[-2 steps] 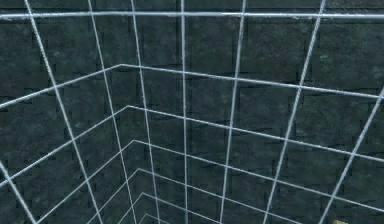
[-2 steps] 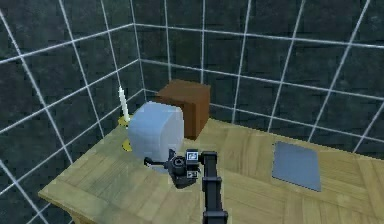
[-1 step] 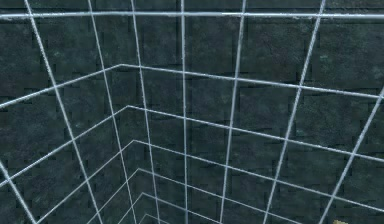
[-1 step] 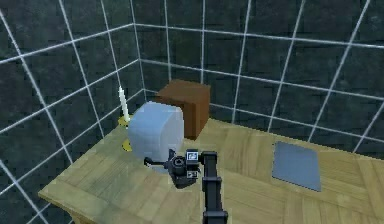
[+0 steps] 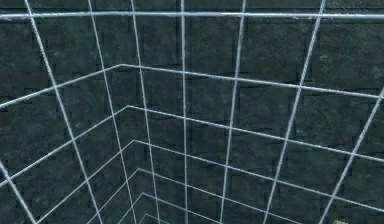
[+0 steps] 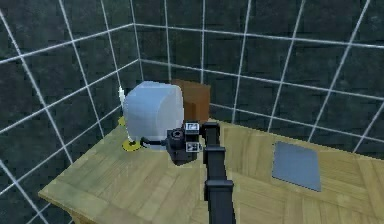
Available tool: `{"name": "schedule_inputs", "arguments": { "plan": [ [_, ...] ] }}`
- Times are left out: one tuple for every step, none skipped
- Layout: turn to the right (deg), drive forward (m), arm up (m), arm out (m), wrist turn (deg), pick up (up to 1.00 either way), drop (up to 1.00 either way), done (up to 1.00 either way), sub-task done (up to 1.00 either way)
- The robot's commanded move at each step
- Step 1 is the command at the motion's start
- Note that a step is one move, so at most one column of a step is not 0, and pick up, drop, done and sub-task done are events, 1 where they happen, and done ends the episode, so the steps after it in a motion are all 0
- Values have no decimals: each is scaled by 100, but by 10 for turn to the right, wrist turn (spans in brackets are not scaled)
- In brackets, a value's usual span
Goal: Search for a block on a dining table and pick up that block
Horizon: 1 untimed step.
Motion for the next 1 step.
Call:
{"name": "schedule_inputs", "arguments": {
  "plan": [
    [0, 0, 0, 0, 0, 0, 0, 100, 0]
  ]
}}
